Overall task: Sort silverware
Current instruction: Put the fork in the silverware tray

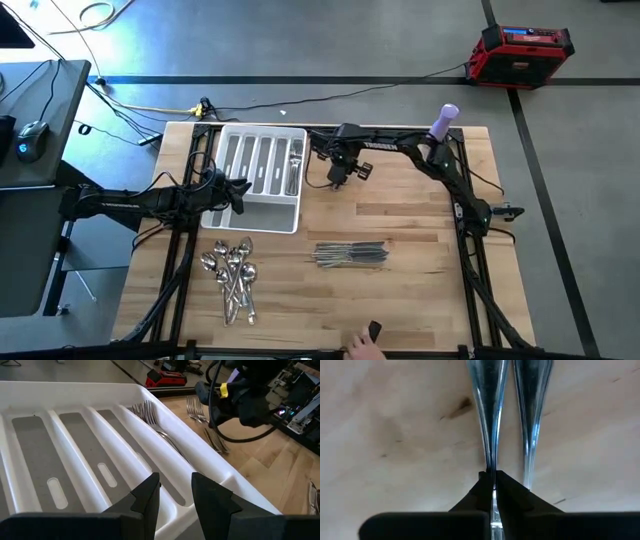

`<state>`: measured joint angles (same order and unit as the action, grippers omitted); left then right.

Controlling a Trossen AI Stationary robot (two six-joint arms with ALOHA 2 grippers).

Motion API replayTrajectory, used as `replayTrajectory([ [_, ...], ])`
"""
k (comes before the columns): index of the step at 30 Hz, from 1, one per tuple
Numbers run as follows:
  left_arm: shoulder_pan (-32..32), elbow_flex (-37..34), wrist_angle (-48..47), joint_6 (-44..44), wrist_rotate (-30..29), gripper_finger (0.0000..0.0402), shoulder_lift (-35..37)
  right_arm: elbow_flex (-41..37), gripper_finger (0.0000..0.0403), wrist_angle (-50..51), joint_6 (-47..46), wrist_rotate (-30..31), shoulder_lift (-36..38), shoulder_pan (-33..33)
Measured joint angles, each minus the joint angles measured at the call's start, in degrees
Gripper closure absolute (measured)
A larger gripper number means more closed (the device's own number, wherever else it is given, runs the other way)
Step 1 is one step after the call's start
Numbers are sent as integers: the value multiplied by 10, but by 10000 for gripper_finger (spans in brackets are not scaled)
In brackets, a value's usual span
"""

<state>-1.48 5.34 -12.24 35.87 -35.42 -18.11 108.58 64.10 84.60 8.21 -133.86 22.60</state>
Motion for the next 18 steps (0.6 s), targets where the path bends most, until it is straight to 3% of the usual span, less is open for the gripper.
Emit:
replayTrajectory([
  [9,0,0,0,0,0,304,0,1,403,17,-89,-22,3,-17],
  [18,0,0,0,0,0,304,0,1,403,14,-98,-25,63,-28],
])
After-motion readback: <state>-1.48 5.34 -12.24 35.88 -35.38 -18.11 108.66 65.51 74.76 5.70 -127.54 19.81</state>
